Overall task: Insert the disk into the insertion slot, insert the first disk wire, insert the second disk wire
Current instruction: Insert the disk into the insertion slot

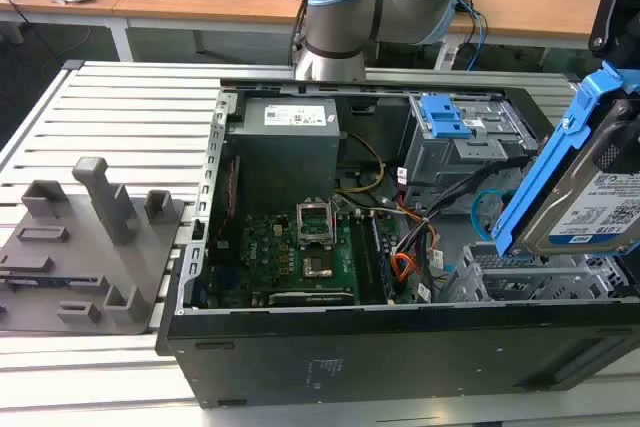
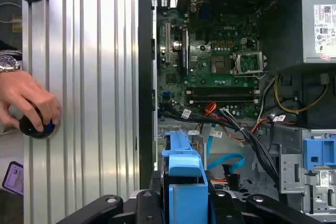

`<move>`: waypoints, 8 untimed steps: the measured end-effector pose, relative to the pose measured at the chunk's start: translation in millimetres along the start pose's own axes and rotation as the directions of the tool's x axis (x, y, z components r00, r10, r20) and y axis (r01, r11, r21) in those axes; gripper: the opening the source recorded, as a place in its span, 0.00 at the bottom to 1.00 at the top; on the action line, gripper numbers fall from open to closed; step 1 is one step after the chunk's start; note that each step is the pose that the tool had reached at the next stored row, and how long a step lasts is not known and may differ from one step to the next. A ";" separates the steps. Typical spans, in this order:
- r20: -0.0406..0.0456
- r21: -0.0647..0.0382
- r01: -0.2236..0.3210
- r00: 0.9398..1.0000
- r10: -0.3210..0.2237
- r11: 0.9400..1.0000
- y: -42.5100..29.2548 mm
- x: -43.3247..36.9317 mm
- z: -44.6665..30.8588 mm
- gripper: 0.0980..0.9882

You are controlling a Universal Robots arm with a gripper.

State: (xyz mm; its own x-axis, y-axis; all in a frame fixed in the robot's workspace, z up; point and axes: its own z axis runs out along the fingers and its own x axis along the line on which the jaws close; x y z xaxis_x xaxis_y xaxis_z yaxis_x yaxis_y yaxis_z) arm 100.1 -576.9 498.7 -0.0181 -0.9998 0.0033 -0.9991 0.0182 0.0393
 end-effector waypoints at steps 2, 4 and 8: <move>0.000 0.000 0.000 1.000 0.000 1.000 -0.1 0.0 2.7 0.30; 0.000 0.000 0.000 1.000 0.000 1.000 -0.2 0.0 5.7 0.30; 0.000 0.000 0.000 1.000 0.000 1.000 -0.3 0.0 8.5 0.30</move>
State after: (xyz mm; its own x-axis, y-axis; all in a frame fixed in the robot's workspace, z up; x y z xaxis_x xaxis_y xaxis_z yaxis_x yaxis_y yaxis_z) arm 100.1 -576.9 490.1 -0.0181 -0.9998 0.0033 -0.9991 0.0182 0.0393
